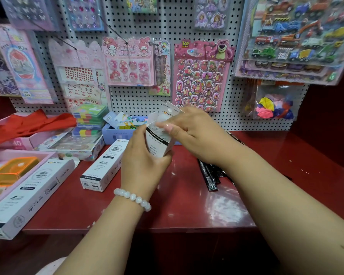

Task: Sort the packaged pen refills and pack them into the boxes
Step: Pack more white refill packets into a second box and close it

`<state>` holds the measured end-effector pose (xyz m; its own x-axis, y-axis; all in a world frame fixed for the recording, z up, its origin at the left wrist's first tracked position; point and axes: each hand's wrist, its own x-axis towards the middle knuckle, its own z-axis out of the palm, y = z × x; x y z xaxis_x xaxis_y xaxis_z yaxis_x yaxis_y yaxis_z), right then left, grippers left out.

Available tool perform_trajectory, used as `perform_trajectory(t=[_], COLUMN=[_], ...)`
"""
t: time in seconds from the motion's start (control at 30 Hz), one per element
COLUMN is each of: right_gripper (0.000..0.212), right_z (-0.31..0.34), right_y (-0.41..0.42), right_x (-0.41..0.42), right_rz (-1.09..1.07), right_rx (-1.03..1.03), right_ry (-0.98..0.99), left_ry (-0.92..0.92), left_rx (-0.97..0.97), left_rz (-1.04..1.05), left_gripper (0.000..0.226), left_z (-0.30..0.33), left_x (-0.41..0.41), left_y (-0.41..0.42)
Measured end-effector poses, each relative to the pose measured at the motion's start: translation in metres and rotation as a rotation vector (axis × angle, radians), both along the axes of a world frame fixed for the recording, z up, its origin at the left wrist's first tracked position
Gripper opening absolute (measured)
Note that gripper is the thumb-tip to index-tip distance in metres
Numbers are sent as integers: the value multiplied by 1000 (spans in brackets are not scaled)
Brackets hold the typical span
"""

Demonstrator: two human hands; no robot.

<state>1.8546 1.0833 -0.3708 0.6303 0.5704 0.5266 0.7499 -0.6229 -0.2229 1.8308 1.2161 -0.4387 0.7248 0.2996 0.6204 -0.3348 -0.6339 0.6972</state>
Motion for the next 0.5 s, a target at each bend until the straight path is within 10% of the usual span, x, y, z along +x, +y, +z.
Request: perform_trajectory(t=[0.17,0.27,0.5], right_gripper=[51,33,24], right_z=[4,12,22], right_y=[-4,-10,-5], right_x=[-2,-2,9], right_rz=[-23,-72,-208], right_rx=[90,376,145], right_ry=[112,-136,-372], left_ry=[-4,4,14], left_rx=[34,51,58], left_rz=[15,19,23], left_gripper=[65,65,66], left_z=[-1,-1,1], left_x=[1,1,0], left_y=[0,0,0])
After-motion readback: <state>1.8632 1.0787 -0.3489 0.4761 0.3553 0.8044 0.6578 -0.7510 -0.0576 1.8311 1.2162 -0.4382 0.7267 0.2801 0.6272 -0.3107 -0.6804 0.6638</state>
